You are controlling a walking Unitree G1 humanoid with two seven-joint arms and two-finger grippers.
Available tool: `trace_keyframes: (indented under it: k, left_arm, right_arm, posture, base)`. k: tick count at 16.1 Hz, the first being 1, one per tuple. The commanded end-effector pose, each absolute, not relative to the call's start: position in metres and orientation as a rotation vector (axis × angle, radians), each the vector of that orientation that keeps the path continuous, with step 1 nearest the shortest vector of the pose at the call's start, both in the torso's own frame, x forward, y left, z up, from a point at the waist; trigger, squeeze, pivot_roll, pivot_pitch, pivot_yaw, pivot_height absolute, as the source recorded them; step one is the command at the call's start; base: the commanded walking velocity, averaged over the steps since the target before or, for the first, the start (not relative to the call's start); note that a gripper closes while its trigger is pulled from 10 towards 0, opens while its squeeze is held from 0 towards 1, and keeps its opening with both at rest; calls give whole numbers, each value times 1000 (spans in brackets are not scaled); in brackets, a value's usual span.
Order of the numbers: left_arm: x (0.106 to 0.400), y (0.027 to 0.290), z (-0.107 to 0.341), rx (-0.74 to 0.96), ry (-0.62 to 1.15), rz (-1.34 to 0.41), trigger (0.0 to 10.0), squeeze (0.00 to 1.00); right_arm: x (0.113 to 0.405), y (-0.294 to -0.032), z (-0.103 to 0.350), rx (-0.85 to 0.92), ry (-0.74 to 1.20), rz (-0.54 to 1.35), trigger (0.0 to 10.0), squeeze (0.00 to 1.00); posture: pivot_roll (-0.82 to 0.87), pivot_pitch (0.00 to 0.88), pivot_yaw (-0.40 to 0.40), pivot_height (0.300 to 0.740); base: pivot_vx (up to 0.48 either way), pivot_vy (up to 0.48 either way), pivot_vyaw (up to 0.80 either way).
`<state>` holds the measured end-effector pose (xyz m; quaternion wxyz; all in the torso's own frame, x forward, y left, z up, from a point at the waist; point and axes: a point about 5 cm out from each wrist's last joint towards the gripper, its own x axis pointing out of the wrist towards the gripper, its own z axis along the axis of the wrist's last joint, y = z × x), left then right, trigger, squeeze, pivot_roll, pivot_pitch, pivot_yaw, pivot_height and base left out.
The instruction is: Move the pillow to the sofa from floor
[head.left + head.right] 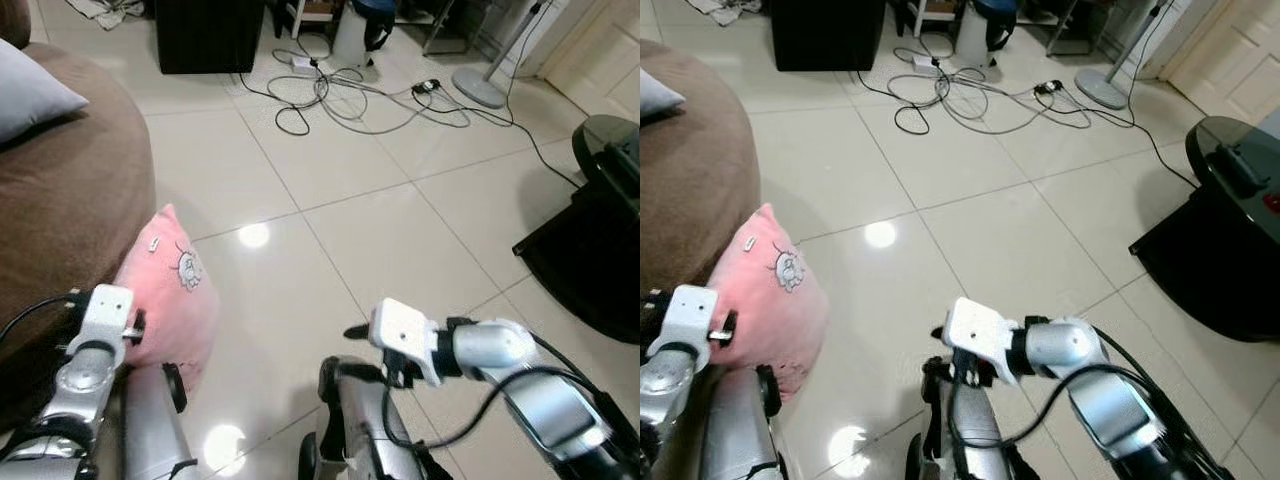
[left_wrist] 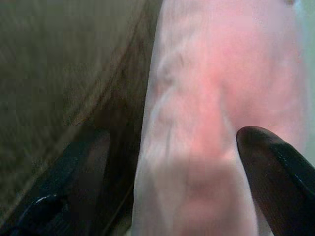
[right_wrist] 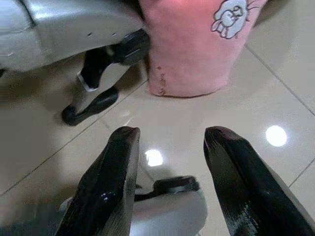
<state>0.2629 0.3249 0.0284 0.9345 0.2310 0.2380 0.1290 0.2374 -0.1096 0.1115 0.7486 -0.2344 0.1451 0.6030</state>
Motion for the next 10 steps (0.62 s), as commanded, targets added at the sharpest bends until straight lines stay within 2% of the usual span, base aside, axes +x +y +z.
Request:
trace_keyframes:
  k: [1, 2, 3, 4, 5, 9, 10]
  left_arm:
    - [253, 321, 15, 450, 563, 238, 10000, 1000]
    - [251, 322, 13, 437, 584, 235, 10000, 1000]
    - [247, 320, 6, 418, 627, 200, 10000, 776]
    - [244, 319, 3, 423, 652, 173, 10000, 180]
    - [244, 317, 2, 407, 658, 156, 10000, 0]
    - [249, 308, 1, 372, 648, 83, 10000, 0]
    - [248, 308, 1, 384, 654, 77, 8392, 0]
  right_arm:
    - [233, -114, 112, -526, 318, 1347, 10000, 0]
    - [233, -115, 115, -526, 318, 1347, 10000, 0]
    - [234, -116, 118, -534, 318, 1350, 10000, 0]
    - [235, -116, 120, -540, 316, 1352, 10000, 0]
    - [238, -116, 123, -544, 314, 1354, 10000, 0]
    - [246, -116, 125, -546, 314, 1351, 10000, 0]
    - [245, -114, 124, -544, 314, 1352, 10000, 0]
  posture:
    - [-193, 179, -353, 551]
    - [-197, 184, -364, 551]
    - [-205, 201, -386, 551]
    - [-212, 209, -391, 551]
    - [-214, 224, -398, 551]
    - [-222, 250, -400, 551]
    - [-222, 250, -400, 551]
  base:
    - [0, 0, 0]
    - [0, 0, 0]
    - [0, 0, 0]
    - [0, 0, 0]
    - [0, 0, 0]
    - [0, 0, 0]
    - [0, 0, 0]
